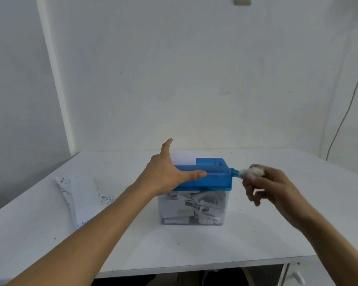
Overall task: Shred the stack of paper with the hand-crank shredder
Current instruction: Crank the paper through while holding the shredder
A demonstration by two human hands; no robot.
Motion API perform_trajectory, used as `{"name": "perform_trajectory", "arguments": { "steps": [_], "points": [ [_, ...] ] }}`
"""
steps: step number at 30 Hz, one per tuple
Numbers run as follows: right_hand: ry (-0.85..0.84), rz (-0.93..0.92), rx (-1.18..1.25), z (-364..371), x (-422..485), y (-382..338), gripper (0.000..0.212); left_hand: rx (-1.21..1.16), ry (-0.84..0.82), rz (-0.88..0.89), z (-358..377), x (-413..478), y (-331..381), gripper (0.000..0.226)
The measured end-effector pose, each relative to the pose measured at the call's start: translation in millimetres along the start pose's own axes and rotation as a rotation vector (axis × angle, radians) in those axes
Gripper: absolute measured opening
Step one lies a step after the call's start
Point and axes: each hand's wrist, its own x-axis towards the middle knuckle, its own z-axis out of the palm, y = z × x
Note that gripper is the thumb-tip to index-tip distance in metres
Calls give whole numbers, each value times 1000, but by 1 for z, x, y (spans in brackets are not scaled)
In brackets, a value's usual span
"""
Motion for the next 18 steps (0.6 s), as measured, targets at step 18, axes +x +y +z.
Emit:
{"name": "perform_trajectory", "arguments": {
  "steps": [18],
  "points": [
    [374,259,-97,39,79,96,28,-20,51,38,6,0,-2,142]
  ]
}}
